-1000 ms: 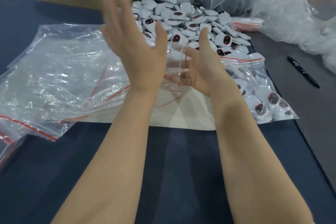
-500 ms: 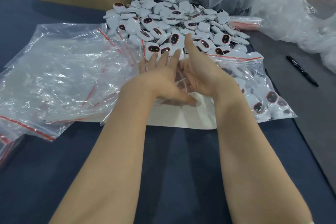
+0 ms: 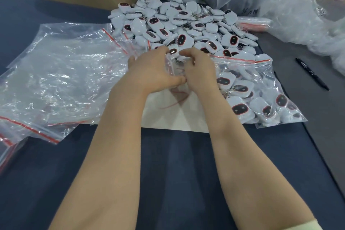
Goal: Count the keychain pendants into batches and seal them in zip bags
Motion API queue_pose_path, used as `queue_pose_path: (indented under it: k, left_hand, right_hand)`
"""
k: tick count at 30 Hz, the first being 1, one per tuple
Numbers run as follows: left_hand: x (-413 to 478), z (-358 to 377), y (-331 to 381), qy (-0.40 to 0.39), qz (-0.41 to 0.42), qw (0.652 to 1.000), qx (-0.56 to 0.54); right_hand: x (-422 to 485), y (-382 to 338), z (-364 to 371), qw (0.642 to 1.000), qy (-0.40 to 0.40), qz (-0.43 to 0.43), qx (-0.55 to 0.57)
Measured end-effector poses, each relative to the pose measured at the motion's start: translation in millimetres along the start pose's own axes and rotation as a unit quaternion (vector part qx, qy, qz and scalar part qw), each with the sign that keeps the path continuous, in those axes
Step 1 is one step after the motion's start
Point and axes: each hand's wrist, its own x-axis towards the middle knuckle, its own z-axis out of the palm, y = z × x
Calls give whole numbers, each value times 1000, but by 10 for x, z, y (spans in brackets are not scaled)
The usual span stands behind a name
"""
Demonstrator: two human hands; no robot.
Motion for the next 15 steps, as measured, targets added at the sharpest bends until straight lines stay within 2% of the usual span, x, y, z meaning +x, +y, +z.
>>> queue_pose_path:
  k: [3, 5, 9, 15]
  left_hand:
    - [-4, -9, -7, -13, -10, 1000, 3]
    - [-4, -9, -8, -32, -10, 999, 4]
    - [-17, -20, -12, -40, -20, 999, -5]
    - [-19, -4, 16, -39, -39, 998, -38]
  right_hand:
    - [26, 93, 80, 969, -117, -78, -205]
    - [9, 103, 108, 958, -147, -72, -236]
    - [-5, 129, 133, 960, -136, -80, -233]
    - [-4, 124, 132, 983, -29, -57, -171]
